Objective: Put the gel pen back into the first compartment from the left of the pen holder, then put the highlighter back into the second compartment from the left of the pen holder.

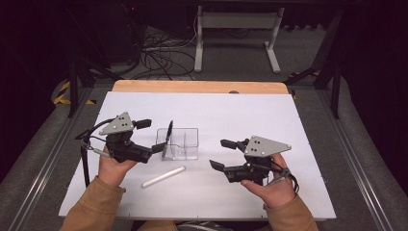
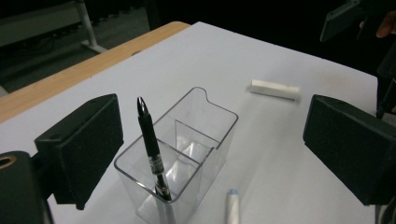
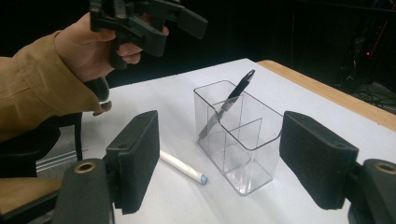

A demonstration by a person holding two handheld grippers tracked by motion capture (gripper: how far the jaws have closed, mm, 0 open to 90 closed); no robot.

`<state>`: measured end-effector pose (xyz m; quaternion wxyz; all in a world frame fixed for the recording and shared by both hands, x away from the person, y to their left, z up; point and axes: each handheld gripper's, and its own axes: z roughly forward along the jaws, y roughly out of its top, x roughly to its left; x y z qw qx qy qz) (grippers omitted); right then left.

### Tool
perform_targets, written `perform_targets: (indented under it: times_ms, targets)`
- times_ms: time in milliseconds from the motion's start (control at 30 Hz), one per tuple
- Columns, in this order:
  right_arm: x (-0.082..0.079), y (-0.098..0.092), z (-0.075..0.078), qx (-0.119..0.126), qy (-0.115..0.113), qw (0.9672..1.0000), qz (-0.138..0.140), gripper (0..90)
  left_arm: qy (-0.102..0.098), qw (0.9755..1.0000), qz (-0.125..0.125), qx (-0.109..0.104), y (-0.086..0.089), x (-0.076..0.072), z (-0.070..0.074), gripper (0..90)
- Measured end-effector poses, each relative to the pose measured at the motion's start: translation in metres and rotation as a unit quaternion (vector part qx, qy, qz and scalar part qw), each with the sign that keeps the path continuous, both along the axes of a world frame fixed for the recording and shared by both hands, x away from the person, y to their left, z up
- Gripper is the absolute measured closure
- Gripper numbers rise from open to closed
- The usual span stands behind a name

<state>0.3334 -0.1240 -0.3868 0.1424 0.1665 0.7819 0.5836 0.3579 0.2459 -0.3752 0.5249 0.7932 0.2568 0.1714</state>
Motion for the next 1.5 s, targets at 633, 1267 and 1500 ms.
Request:
perform_targets:
  times_ms: [633, 1267, 1500]
  targets:
    - [0.007, -0.011, -0.001, 0.002, 0.004, 0.9998, -0.021, 28.4, 0.052, 0.9934, -0.008, 0.101, -0.015, -0.016, -0.007, 0.4]
    - [0.016, -0.031, -0.008, 0.012, 0.008, 0.9983, -0.057, 28.4, 0.11, 0.9724, -0.008, 0.205, -0.041, -0.014, -0.031, 4.6]
    - [0.016, -0.033, -0.007, 0.014, 0.009, 0.9981, -0.059, 28.4, 0.143, 0.9679, -0.002, 0.207, -0.043, -0.008, -0.037, 7.7]
